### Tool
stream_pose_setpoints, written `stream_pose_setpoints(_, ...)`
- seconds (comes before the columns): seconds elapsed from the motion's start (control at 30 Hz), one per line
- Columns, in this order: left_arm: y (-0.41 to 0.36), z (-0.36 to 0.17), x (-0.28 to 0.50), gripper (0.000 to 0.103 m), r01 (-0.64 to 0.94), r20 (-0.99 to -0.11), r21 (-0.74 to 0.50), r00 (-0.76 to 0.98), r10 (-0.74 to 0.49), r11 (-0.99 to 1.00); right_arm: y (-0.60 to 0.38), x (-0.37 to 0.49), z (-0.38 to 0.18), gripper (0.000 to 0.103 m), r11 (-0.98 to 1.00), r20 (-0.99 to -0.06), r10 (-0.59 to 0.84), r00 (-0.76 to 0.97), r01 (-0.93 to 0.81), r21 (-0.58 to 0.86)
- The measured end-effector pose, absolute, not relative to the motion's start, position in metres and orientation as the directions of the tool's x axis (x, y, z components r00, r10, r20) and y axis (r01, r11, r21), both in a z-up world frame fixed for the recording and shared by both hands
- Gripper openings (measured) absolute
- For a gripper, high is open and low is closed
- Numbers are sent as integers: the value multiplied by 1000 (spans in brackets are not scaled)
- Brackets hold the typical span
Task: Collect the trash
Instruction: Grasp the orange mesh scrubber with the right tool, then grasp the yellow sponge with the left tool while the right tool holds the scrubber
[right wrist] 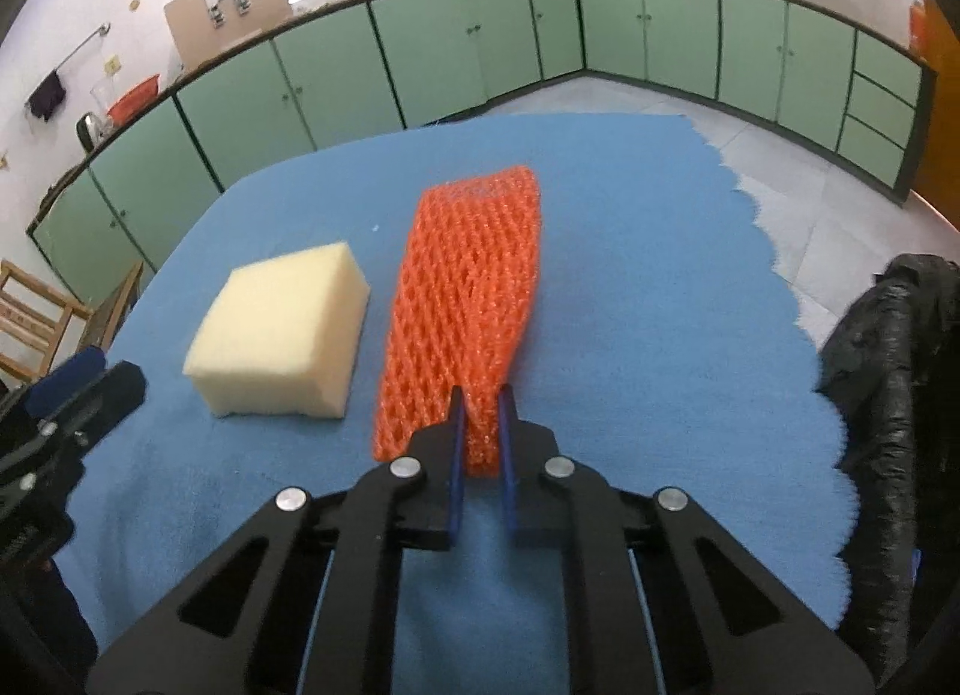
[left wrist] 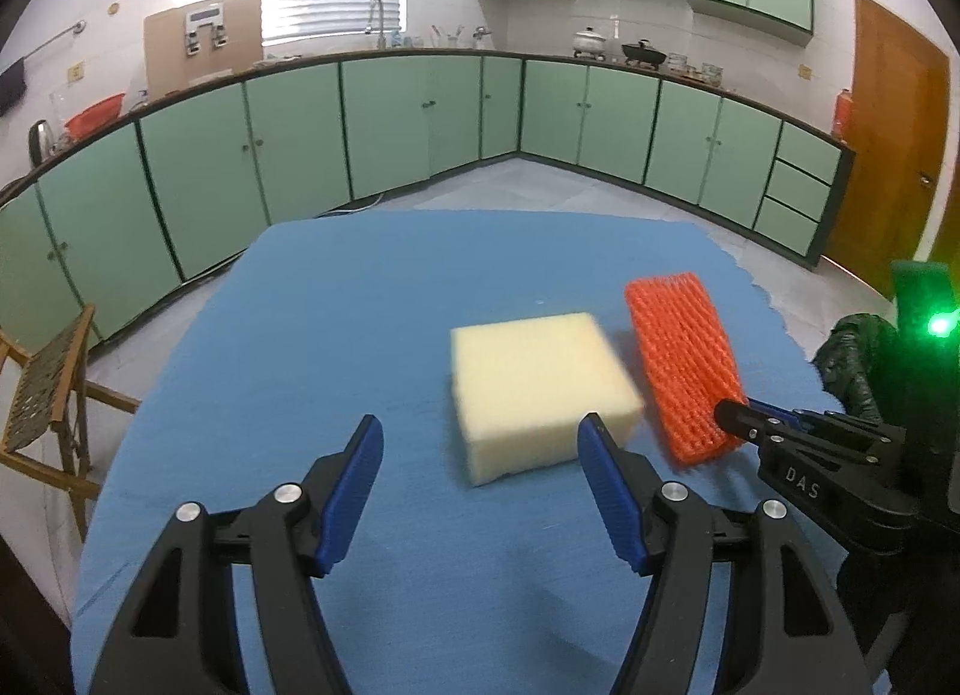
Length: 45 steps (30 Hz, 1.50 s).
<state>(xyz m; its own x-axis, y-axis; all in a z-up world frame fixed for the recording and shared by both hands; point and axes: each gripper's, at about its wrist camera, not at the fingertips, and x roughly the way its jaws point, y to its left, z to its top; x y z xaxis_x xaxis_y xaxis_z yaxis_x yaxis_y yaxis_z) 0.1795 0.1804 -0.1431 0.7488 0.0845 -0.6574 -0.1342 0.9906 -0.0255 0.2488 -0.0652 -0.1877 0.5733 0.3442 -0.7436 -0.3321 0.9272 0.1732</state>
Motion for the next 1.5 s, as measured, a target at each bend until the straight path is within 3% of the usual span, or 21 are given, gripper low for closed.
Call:
stream_pose_setpoints(0.37, 128, -148, 207, 66, -70, -653, -17, 756, 42, 997, -112, 246, -182, 9, 945, -736, 312, 601, -274, 178)
stream_pose_setpoints(0.77, 120, -177, 233, 63, -110, -687, 64, 716, 124, 992, -122, 248, -189, 9, 945, -738, 320, 594, -259, 202)
stream_pose_setpoints(0.97, 123, -177, 231, 44, -128, -677, 72, 722, 142, 989, -116, 244, -187, 9, 941, -738, 330, 589, -271, 204)
stream_pose_setpoints(1.1, 122, -173, 228, 22, -97, -670, 55, 734, 109, 994, -113, 240, -183, 9, 939, -736, 333, 589, -283, 198)
stream_pose_setpoints(1.3, 122, -164, 224, 0, -82, -668, 10, 741, 68, 997, -115, 235, -175, 9, 936, -726, 339, 598, -291, 197)
stream_pose_setpoints(1.5, 128, -152, 218, 0, -87, -659, -7, 750, 61, 996, -119, 229, -165, 9, 935, -713, 343, 612, -292, 200)
